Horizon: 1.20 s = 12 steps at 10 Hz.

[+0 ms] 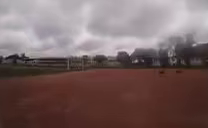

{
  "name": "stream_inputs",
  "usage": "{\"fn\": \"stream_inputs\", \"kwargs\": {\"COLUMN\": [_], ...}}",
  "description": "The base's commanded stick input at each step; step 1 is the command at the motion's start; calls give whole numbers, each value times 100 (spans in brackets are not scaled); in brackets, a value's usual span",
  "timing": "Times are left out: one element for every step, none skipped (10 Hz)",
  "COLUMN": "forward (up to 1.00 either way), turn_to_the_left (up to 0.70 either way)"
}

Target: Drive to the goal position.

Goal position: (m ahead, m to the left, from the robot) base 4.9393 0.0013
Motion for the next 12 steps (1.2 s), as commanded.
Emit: {"fn": "stream_inputs", "kwargs": {"forward": [70, 70, 70, 70, 70, 70, 70, 70, 70, 70, 70, 70], "turn_to_the_left": [0, 0, 0, 0, 0, 0, 0, 0, 0, 0, 0, 0]}}
